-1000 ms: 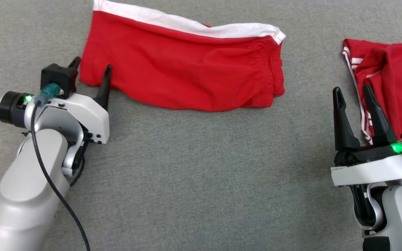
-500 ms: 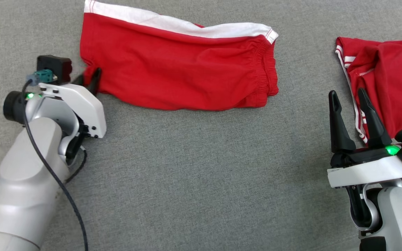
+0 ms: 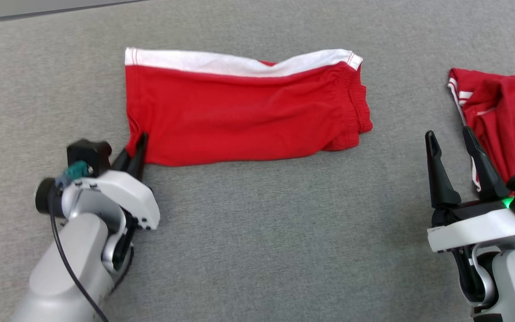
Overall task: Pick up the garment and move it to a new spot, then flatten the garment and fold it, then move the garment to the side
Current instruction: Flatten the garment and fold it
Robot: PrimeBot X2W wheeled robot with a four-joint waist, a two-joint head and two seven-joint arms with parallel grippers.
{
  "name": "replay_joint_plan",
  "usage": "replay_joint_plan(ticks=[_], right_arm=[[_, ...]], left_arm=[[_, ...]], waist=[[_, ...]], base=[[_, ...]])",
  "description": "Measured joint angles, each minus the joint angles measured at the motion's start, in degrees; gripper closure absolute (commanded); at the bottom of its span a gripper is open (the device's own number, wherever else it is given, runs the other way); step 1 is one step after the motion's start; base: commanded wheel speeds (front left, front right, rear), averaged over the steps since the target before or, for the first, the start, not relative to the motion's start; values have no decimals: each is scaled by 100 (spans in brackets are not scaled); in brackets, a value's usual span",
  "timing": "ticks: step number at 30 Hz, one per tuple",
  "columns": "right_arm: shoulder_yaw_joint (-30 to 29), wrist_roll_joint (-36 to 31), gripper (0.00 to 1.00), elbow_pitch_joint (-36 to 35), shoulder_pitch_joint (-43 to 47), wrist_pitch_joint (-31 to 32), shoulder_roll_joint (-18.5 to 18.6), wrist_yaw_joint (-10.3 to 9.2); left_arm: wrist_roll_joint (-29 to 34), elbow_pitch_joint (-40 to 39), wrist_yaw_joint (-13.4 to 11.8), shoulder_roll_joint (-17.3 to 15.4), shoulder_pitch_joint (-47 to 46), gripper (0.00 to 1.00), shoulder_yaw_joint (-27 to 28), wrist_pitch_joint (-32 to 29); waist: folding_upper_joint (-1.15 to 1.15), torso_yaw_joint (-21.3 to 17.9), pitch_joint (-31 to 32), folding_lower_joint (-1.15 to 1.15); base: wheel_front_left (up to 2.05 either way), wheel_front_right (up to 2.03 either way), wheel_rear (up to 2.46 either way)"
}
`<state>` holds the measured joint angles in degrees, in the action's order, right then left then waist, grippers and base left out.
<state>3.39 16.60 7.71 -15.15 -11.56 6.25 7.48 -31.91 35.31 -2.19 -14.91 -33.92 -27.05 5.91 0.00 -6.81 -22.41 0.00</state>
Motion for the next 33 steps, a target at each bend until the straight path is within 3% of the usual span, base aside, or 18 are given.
replay_joint_plan(ticks=[8,9,10,11,20,28,33], right_arm=[[-99,-56,0,-113,166,223,79,0],[-98,-62,0,-120,166,257,78,0],[-91,-79,0,-132,165,271,85,0],[-89,-118,0,-133,166,299,88,0],[-202,-314,0,-209,160,316,63,0],[-256,-365,0,-305,183,359,-25,0],[-267,-399,0,-312,291,398,-57,0]], left_arm=[[-64,-1257,-503,-70,989,100,31,-63],[-65,-1363,-565,-79,1051,93,30,-68],[-64,-1462,-624,-92,1104,35,43,-83],[-55,-1558,-686,-107,1155,0,54,-63],[398,-2635,-1372,-324,1455,0,411,711],[910,-3722,-1965,-668,1961,0,514,761],[929,-4034,-2129,-789,2219,0,544,615]], waist=[[0,378,219,0],[0,410,241,0],[0,435,257,0],[0,449,277,0],[0,477,414,0],[0,457,578,0],[0,444,618,0]], base=[[0,0,0],[0,0,0],[0,0,0],[0,0,0],[0,0,0],[0,0,0],[0,0,0]])
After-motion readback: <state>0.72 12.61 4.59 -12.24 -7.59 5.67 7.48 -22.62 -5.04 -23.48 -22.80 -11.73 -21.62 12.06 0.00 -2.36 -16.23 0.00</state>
